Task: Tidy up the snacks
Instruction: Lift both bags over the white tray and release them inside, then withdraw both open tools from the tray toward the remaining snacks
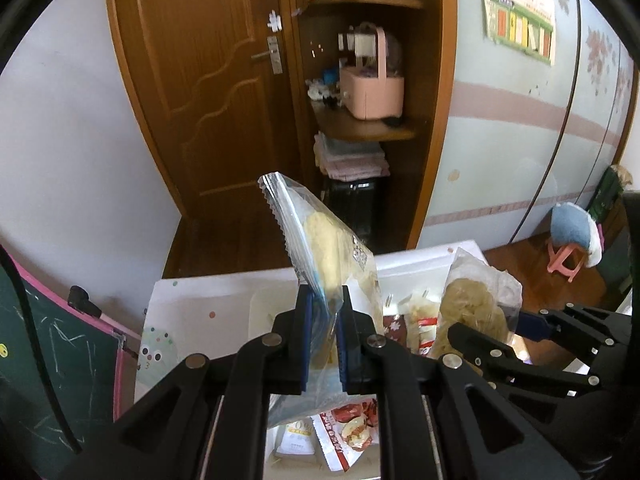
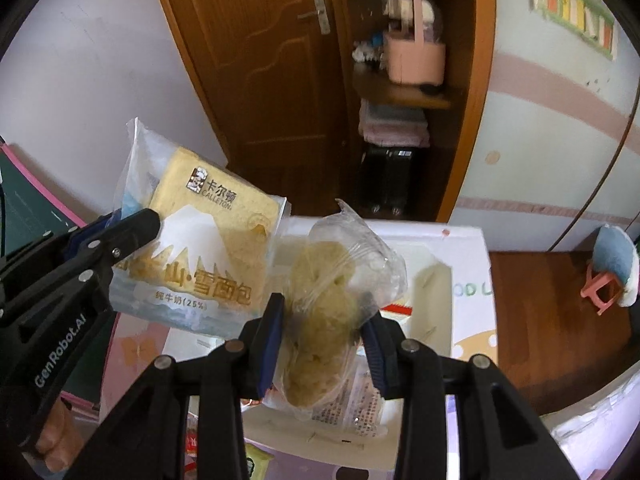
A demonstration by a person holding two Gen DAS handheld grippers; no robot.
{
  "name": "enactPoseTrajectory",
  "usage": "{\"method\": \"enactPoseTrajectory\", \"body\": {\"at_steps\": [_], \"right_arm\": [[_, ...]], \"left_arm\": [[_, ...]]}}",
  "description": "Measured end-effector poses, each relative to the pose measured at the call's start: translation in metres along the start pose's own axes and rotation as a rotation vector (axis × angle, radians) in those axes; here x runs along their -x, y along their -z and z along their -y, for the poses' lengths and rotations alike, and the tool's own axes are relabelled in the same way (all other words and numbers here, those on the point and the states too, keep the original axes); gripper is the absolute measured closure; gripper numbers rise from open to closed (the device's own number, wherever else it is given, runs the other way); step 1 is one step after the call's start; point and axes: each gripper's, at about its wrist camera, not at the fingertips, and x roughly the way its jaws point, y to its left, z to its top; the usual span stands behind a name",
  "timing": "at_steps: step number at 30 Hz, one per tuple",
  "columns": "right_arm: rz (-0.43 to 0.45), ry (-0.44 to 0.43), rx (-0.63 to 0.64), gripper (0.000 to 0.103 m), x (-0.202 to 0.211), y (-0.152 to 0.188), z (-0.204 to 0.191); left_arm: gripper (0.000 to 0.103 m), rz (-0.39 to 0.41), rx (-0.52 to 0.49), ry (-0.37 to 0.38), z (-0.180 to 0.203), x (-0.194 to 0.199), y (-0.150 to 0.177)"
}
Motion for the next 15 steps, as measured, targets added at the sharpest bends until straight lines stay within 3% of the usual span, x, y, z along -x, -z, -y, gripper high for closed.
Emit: {"method": "enactPoseTrajectory", "body": {"at_steps": [2,3,5,6,7,10,15], "right_arm": [[-0.03,-0.007,-0.01,0.064,-0.012,0.001,0.002],[-0.044,-0.007,-0.016,0.064,-0.017,0.002,0.004],[-0.073,0.014,-0.027,0.063,-0.025,0.006,0.006],[-0.08,0.024,-0.024,0.062,-0.028,0.007,0.006],[-0.087,0.034,-0.017,0.061,-0.031,0.009,0.006],[-0.095,0.091,0.018,0.054,-0.036,0.013,0.001],[-0.105,0.082,-0.001,0.052,-0.038,0.017,0.002]], "left_arm": [[0.09,-0.027,-0.022,0.006,0.003,-0.012,0.003],[0.082,-0.045,-0.036,0.006,0.004,-0.018,0.005],[0.05,-0.057,-0.055,-0.024,0.007,-0.026,0.008],[0.02,-0.055,-0.063,-0.037,0.007,-0.028,0.01],[0.008,-0.039,-0.06,-0.054,0.005,-0.026,0.013],[0.007,-0.032,-0.077,-0.058,0.006,-0.028,0.018],[0.007,-0.049,-0.064,-0.065,0.001,-0.029,0.022]]}}
